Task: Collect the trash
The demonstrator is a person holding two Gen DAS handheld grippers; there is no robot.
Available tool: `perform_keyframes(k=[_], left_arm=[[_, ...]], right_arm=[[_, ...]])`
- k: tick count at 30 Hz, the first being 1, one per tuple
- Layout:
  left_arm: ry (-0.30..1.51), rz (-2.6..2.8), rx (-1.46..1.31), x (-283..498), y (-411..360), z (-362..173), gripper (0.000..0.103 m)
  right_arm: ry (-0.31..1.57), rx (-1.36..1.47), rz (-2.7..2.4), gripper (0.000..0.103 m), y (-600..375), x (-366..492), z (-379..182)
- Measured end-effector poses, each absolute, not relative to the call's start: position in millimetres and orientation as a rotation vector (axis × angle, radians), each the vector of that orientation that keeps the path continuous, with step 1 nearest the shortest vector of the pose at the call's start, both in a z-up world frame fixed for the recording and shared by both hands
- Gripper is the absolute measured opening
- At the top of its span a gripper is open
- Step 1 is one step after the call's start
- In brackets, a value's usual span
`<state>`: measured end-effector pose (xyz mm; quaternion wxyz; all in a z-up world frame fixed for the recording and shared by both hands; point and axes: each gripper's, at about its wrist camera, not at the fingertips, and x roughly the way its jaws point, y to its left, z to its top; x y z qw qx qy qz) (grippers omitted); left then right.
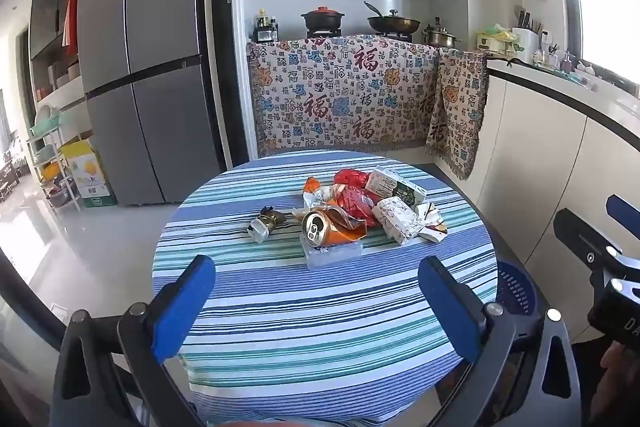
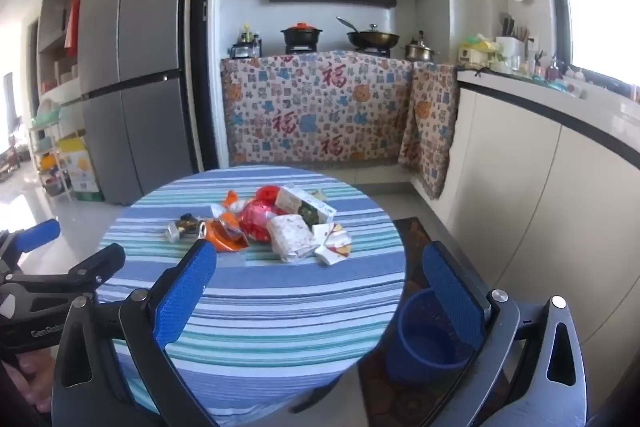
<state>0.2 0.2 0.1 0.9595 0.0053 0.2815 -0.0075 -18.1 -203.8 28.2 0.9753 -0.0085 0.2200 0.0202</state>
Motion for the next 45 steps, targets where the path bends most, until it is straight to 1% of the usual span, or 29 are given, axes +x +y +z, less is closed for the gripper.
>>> perform_keyframes(k=[8,12,19,45], left_arm=[[0.574,-0.027,0.013,3,15,0,0.103],[0.564,-0.015,0.042,-3,-2,2,0.103],[0.565,-0.013,0.056,-2,-8,-2,0.103],[0.568,-0.011,0.071,-2,-8,-4,0.103]], right_arm=[[0.44,-0.039,0.034,0.103,-203,-20,26],[0.442,-0.033,0.031,0.103,-202,-21,32],[0.445,-0.028,0.033,0.103,-205,-18,31],[0.45,-0.034,0.032,0.103,-206,-25,29]])
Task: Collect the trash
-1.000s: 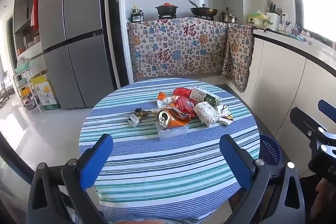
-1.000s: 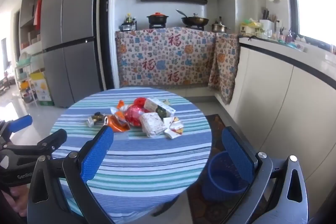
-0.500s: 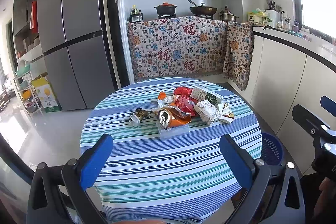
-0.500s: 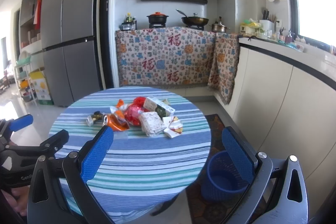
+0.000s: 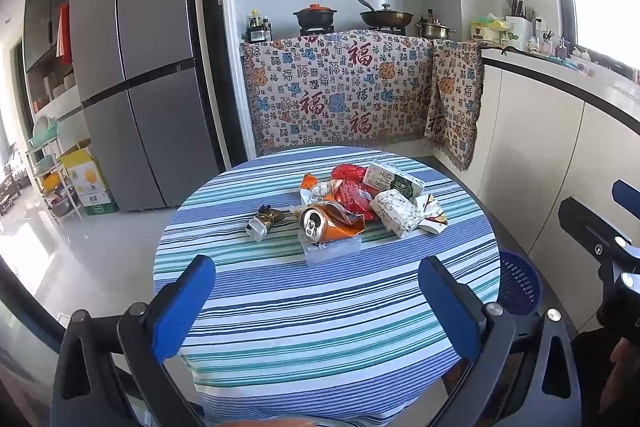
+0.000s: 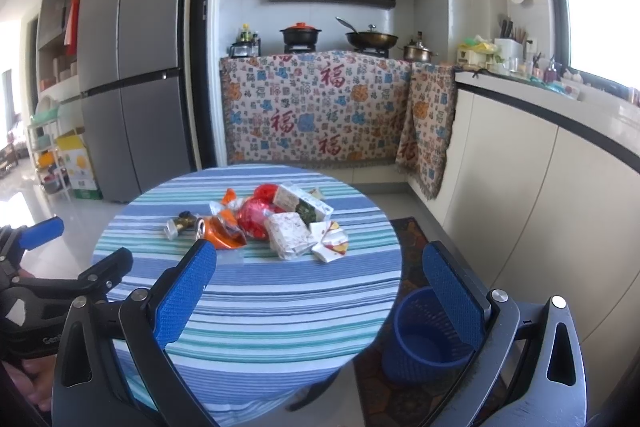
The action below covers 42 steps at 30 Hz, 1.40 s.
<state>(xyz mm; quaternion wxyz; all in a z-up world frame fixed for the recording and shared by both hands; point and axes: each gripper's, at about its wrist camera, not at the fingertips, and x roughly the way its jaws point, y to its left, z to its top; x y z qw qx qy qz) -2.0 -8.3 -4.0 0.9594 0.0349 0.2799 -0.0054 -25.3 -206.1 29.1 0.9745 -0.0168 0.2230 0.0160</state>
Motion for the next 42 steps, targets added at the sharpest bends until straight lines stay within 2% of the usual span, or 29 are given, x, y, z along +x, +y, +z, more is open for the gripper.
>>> perform_keyframes(k=[42], left_arm=[[0.564,-0.013,0.072,-3.1,-10.6,-5.0,0.103]], right_arm=[[0.453,-0.039,0.029,0.103,-210.4,-25.7,32.9]])
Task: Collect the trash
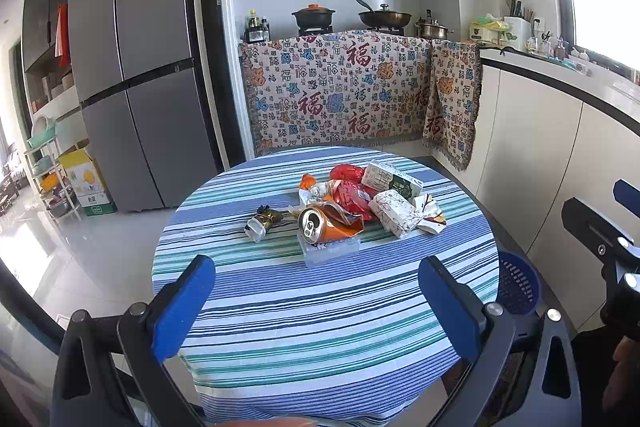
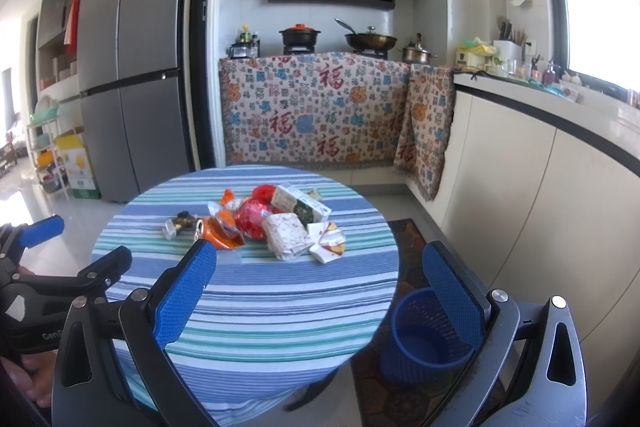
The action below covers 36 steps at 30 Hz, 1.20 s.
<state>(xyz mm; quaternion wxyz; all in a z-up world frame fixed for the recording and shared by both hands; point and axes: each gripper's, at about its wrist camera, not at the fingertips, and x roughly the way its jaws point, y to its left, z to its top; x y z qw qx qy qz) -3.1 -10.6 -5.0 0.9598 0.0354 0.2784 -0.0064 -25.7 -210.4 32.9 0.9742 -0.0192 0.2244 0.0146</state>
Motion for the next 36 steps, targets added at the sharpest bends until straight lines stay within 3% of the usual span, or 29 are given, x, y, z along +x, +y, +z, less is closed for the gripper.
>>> perform_keyframes(k=[25,36], left_arm=[[0.579,-0.021,0.064,-1,-10,-10,0.103],[0.661,-0.121,0.032,25,15,-44,0.103]], right_arm=[[0.452,-0.041,0.029,0.103,-209,-26,32],[0.483,-0.037,0.029,0.103,-212,-18,19]])
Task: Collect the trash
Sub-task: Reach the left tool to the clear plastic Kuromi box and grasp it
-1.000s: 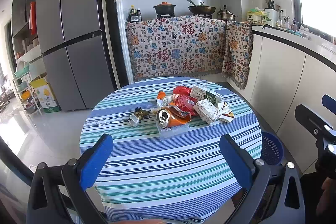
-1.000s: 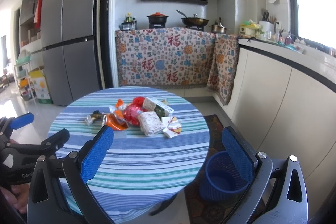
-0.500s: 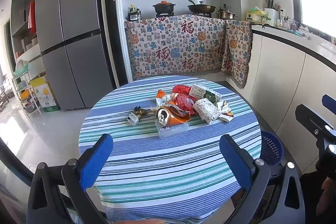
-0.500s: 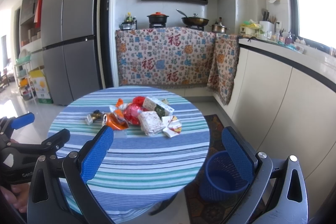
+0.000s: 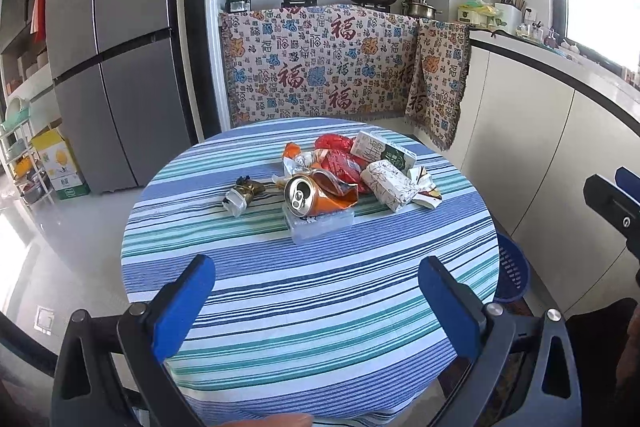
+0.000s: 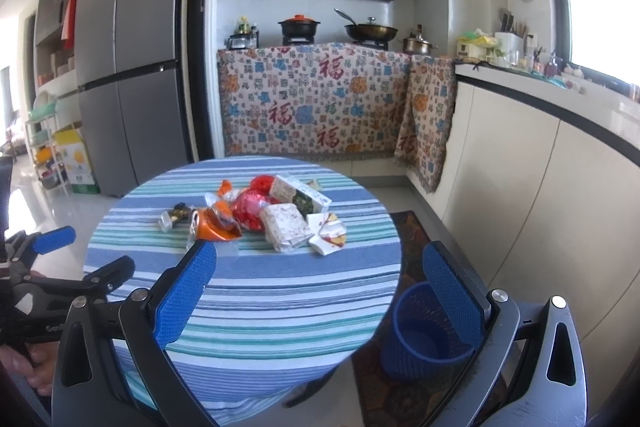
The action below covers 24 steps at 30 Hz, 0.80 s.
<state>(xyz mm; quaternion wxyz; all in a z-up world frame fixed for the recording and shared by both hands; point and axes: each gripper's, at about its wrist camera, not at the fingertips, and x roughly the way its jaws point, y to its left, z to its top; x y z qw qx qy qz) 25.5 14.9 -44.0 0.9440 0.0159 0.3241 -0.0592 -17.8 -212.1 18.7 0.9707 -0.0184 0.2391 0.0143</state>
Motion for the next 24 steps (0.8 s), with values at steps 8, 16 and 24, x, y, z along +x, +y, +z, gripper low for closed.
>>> perform_keyframes(k=[8,16,24], left_arm=[[0.735,-0.129,0.08,61,34,-100,0.103],[0.809,-0.271,0.102,133,45,-147,0.103],[0.847,-0.397,0.178,192,43,-168,0.103]], right_arm=[[0.546,-0.012,0.047,0.103,-216,1,-9],[0.621,-0.007,0.081,0.103,-213,18,-40],[0.708,0.023,0.084,0.103,-219,35,-69]])
